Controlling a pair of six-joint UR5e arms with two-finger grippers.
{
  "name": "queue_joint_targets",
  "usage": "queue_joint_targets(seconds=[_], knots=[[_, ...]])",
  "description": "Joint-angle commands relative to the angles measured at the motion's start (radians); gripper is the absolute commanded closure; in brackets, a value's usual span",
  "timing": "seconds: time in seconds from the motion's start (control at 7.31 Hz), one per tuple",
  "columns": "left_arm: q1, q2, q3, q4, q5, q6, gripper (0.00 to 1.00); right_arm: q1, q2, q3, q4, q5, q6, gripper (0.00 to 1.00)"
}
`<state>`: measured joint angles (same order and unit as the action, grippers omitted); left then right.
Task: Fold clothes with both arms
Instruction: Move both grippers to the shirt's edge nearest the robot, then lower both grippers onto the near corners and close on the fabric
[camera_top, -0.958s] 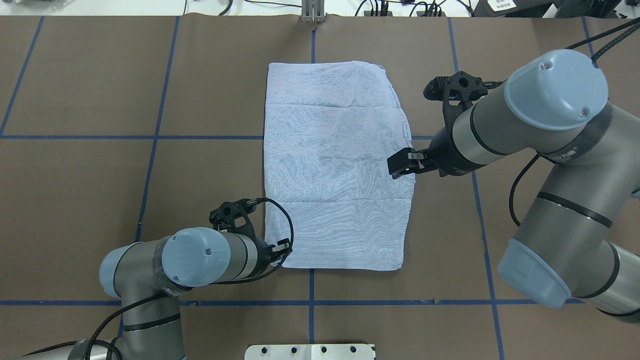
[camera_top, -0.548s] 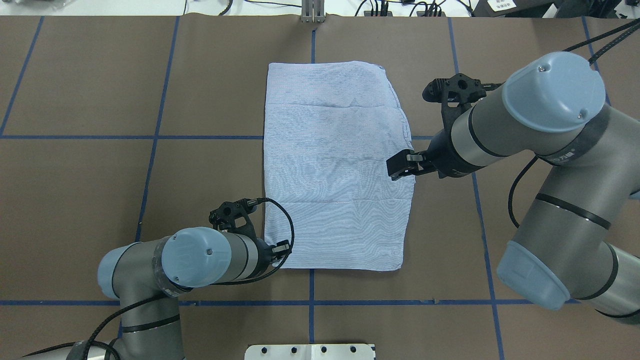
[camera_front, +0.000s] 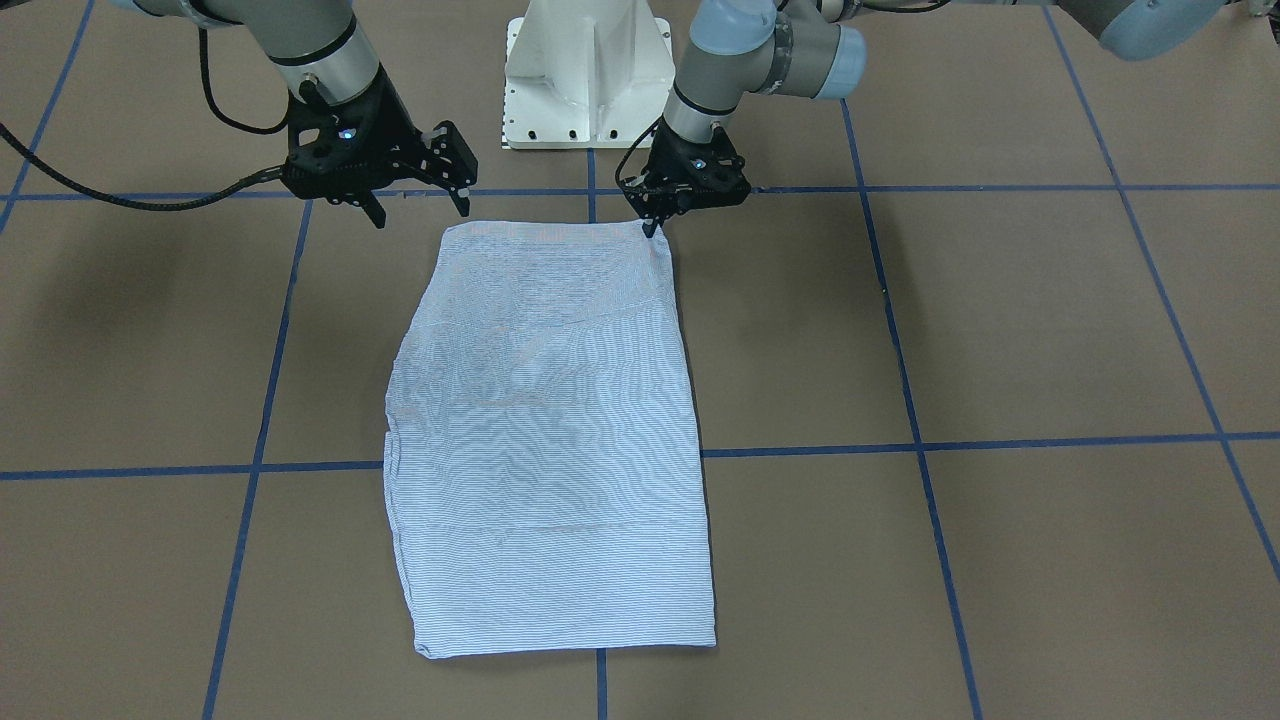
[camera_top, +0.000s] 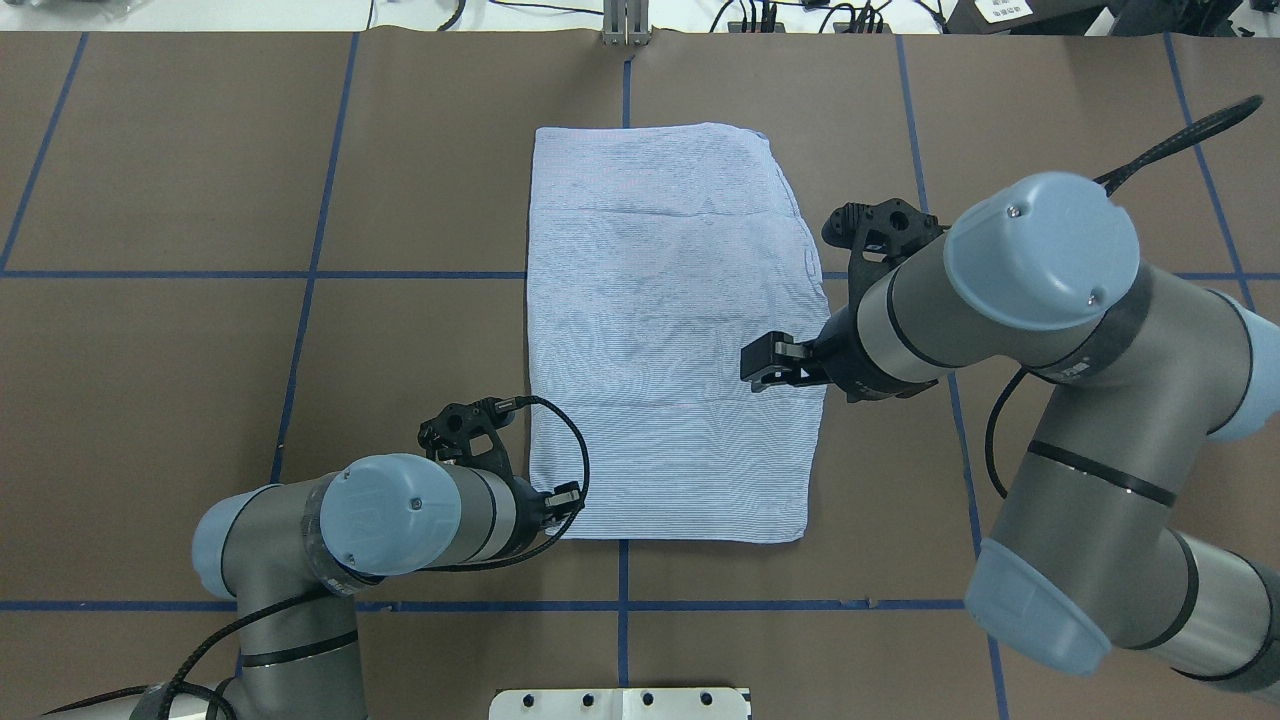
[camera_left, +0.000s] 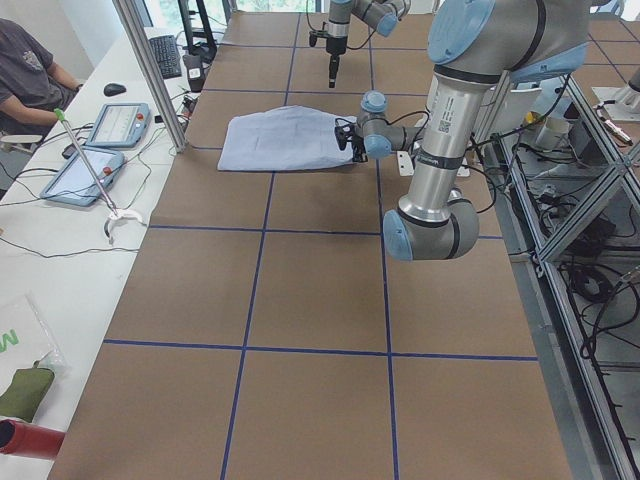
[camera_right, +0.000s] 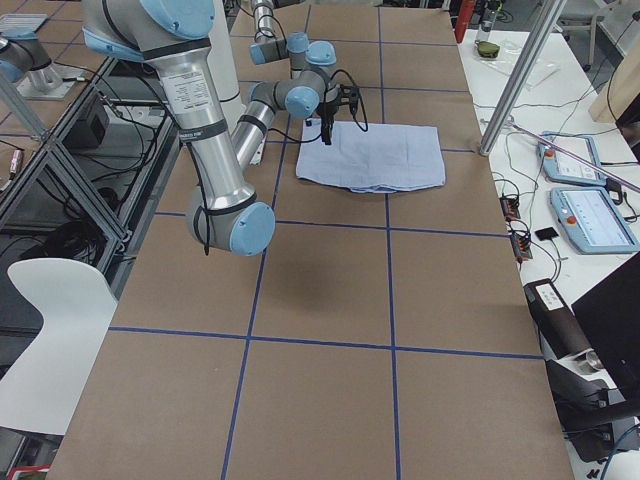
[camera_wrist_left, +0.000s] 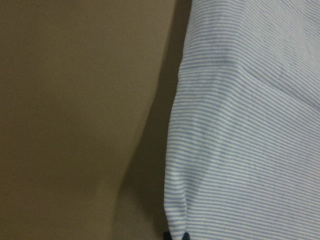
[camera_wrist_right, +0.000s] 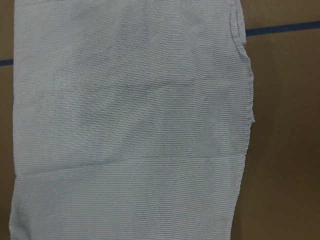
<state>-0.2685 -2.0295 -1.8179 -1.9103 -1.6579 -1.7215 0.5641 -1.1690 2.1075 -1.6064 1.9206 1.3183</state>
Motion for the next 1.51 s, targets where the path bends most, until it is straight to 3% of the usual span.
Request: queue_joint_targets(seconds=[0.0,0.14,0.68,1.1,1.37], knots=[[0.0,0.002,-0.001,-0.001,0.0,0.002,1.0,-0.082,-0.062,0.008,0.061,-0.084,0.18,0.0],[0.0,0.002,0.0,-0.001,0.0,0.002,1.0,-0.126,-0.098,0.003,0.106,-0.124,0.238,0.0],[0.002,0.002,0.008,-0.003,-0.002,0.002,1.0,-0.292,-0.104,-0.058,0.108,-0.279,0.473,0.0],[0.002,0.002,0.005,-0.001,-0.002,0.002,1.0,-0.316,-0.089,-0.176,0.184,-0.291,0.478,0.0],[0.002,0.002,0.006,-0.001,0.0,0.002,1.0,-0.317,-0.086,-0.175,0.184,-0.293,0.476,0.0]])
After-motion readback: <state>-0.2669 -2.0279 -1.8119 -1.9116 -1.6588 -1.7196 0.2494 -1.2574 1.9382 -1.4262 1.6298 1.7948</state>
